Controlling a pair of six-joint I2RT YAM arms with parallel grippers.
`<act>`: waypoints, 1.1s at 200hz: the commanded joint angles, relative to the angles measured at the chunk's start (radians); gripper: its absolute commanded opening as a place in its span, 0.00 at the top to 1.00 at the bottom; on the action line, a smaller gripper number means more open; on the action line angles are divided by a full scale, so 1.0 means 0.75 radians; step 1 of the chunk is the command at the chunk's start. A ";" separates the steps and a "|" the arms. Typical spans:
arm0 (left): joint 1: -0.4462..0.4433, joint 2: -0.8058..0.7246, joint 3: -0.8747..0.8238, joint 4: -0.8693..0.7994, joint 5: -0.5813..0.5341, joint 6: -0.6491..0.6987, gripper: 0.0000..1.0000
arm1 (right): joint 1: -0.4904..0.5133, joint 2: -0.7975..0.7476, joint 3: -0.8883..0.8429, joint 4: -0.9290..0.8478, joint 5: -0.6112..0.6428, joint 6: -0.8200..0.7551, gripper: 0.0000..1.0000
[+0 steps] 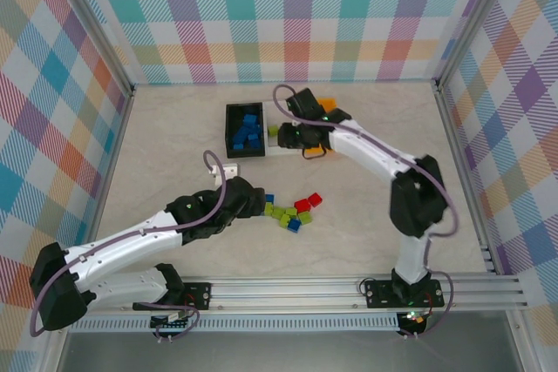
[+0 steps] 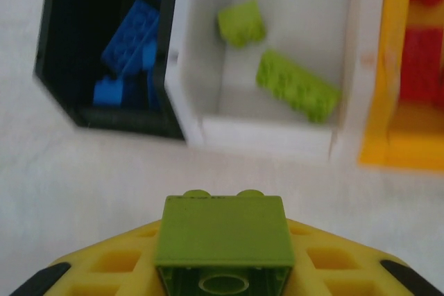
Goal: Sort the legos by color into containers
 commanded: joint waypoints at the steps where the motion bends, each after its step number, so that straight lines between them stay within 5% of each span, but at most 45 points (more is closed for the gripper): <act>1: -0.006 -0.033 -0.036 -0.068 -0.027 -0.034 0.00 | -0.028 0.184 0.213 -0.044 0.026 -0.045 0.62; 47: -0.003 -0.001 -0.054 -0.058 -0.001 -0.018 0.00 | -0.068 0.511 0.622 -0.190 0.016 -0.017 0.49; 81: 0.018 0.080 -0.061 0.008 0.097 0.000 0.00 | -0.072 0.498 0.697 -0.182 -0.046 -0.031 0.41; 166: 0.049 0.116 -0.047 0.070 0.136 0.021 0.00 | -0.039 -0.370 -0.389 0.098 -0.145 -0.005 0.41; 220: 0.054 0.133 -0.056 0.079 0.130 0.013 0.00 | 0.034 -0.573 -0.870 0.058 -0.096 0.003 0.40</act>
